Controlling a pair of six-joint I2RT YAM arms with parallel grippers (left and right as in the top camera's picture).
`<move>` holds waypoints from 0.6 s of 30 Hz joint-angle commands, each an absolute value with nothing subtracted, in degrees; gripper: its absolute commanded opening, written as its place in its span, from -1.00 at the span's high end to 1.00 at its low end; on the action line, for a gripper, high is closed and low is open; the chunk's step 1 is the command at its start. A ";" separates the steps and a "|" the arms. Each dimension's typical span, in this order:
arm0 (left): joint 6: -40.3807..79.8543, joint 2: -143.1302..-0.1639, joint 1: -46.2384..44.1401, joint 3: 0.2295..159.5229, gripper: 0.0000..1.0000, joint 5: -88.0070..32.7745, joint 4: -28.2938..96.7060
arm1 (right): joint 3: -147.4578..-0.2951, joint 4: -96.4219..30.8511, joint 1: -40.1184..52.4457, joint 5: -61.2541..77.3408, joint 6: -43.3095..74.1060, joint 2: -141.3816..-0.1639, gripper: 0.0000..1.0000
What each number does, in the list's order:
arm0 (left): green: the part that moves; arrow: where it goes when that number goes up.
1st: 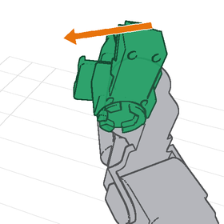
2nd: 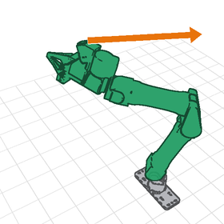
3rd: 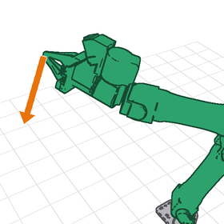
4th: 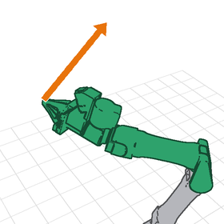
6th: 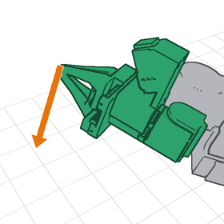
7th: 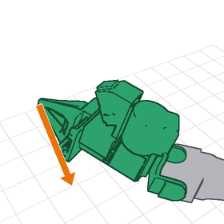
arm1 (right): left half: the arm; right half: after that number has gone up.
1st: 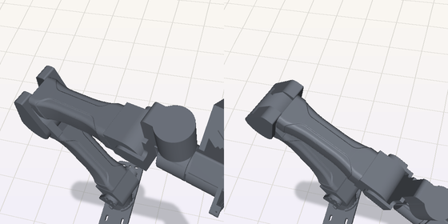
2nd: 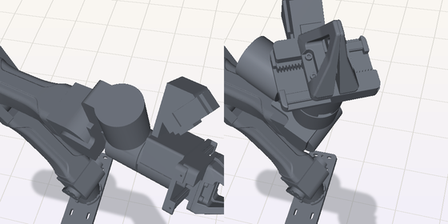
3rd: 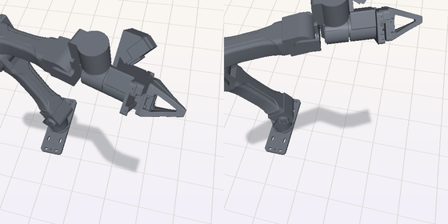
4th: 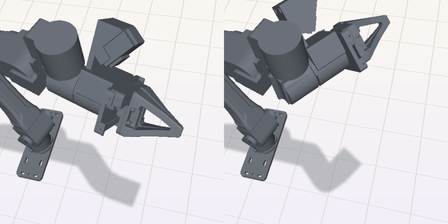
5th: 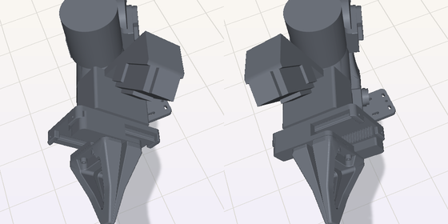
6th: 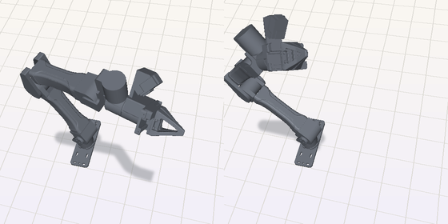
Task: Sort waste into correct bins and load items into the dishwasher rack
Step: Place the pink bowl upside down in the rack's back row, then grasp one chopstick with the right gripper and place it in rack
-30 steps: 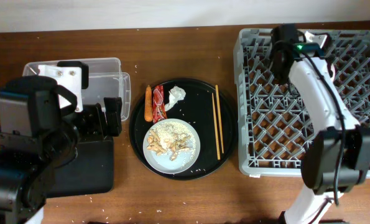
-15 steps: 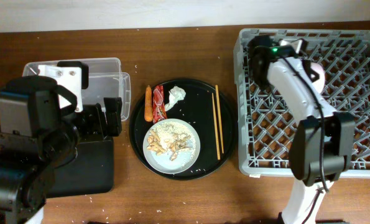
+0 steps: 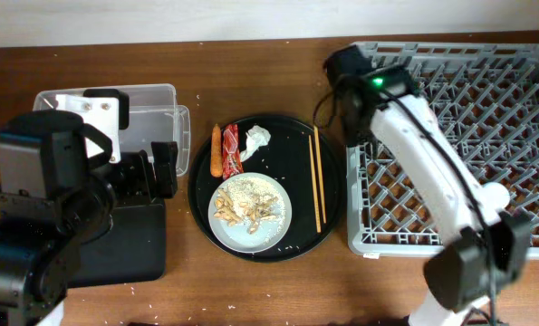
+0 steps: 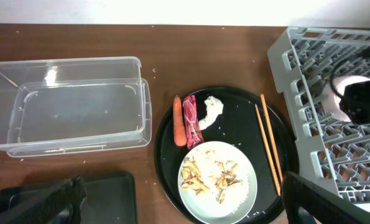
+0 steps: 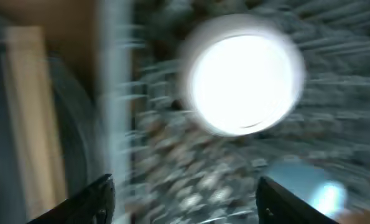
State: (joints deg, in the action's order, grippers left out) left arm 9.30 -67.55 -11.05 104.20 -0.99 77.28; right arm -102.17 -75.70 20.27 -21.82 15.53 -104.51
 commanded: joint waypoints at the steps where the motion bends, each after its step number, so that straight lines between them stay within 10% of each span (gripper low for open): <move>1: 9.58 -67.26 -10.70 104.36 -0.99 -0.16 77.28 | -102.39 -75.61 22.20 2.02 13.30 -103.70 -0.31; 6: 9.58 -67.26 -10.70 104.36 -0.99 -0.16 77.28 | -101.16 -74.56 27.11 3.03 12.45 -106.15 -0.26; 9: 9.58 -67.26 -10.70 104.36 -0.99 -0.16 77.28 | -97.58 -72.95 28.58 -0.30 17.28 -109.80 0.29; 18: 9.58 -67.26 -10.70 104.36 -0.99 -0.16 77.28 | -85.95 -54.50 24.88 -6.02 21.15 -114.83 0.48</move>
